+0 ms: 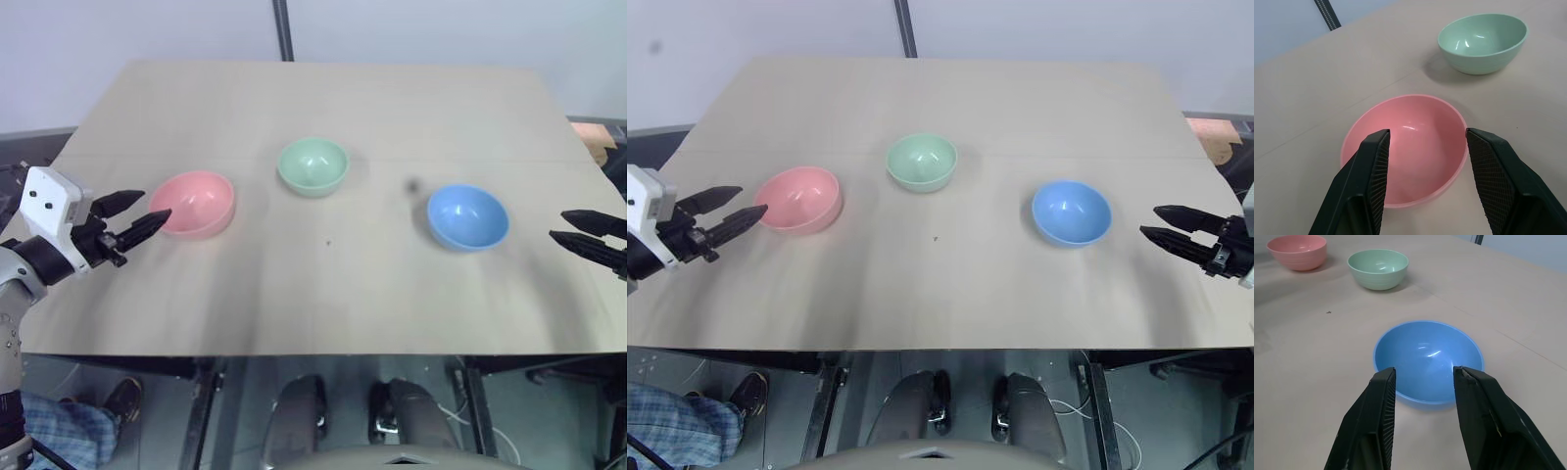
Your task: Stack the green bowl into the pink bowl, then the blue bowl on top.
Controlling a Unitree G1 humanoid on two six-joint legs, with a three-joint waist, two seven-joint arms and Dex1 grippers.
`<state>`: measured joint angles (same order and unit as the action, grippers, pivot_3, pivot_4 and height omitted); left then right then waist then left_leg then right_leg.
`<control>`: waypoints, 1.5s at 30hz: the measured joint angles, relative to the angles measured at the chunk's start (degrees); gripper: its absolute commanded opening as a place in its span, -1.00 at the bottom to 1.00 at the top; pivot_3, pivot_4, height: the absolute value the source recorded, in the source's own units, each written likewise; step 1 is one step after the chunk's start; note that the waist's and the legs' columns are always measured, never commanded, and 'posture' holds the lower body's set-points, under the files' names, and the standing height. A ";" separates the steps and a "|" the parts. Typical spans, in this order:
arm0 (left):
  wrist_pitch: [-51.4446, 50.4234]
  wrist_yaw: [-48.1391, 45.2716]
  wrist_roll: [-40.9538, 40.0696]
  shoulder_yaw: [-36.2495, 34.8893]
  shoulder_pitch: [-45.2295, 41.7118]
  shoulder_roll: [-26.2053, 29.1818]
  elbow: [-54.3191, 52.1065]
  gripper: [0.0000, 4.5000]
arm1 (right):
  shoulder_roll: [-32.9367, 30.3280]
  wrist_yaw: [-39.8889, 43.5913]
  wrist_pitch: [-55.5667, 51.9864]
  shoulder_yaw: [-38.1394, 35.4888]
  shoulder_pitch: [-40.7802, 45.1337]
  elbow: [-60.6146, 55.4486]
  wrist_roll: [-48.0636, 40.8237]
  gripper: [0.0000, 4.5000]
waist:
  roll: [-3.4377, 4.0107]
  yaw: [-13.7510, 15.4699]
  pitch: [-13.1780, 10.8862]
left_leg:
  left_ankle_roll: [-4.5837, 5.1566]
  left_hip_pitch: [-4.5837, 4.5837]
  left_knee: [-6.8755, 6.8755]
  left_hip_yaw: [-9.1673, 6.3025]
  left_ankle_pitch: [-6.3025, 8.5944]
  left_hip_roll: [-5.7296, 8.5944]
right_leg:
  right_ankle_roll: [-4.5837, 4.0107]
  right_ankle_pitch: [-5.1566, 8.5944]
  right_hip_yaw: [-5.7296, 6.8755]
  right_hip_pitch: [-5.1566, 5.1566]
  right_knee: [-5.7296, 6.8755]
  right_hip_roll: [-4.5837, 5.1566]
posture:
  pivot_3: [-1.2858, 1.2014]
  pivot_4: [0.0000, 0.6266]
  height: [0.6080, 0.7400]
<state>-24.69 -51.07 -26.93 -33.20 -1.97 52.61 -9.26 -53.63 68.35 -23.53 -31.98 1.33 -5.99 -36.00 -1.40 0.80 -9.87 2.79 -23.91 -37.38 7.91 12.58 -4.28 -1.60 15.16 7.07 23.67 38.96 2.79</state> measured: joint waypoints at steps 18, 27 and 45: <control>0.26 -1.17 -0.01 1.38 -1.23 0.00 1.63 0.15 | 0.00 0.17 0.46 -0.04 -0.37 0.02 -0.04 -0.08 | 0.00 0.00 0.00 | 0.00 0.01 0.01 0.01 0.00 0.00 | 0.00 0.00 -0.01 -0.01 0.00 0.00 | 0.03 -0.52 1.00; 0.68 -0.70 0.92 2.30 -1.44 -0.03 2.14 0.39 | -0.01 -0.01 0.02 -0.05 -0.45 0.02 -0.20 -0.04 | 0.00 0.01 0.00 | 0.00 0.01 0.02 0.01 0.00 0.00 | 0.00 0.00 -0.01 -0.01 0.00 0.00 | 0.03 -0.52 1.00; 6.85 -4.04 10.15 15.28 -9.93 4.92 12.58 1.00 | -0.19 1.78 -1.19 0.00 0.43 -1.51 -2.73 0.96 | 0.02 0.14 -0.01 | 0.01 0.03 0.05 0.02 0.01 0.00 | -0.01 0.01 0.01 0.00 -0.01 -0.02 | 0.03 -0.52 1.00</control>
<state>-17.84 -55.11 -16.78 -17.92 -11.91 57.53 3.32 -53.82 70.13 -24.72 -31.98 1.76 -7.50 -38.73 -1.38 0.94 -9.88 2.80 -23.88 -37.32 7.94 12.58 -4.28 -1.61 15.17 7.08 23.68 38.96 2.77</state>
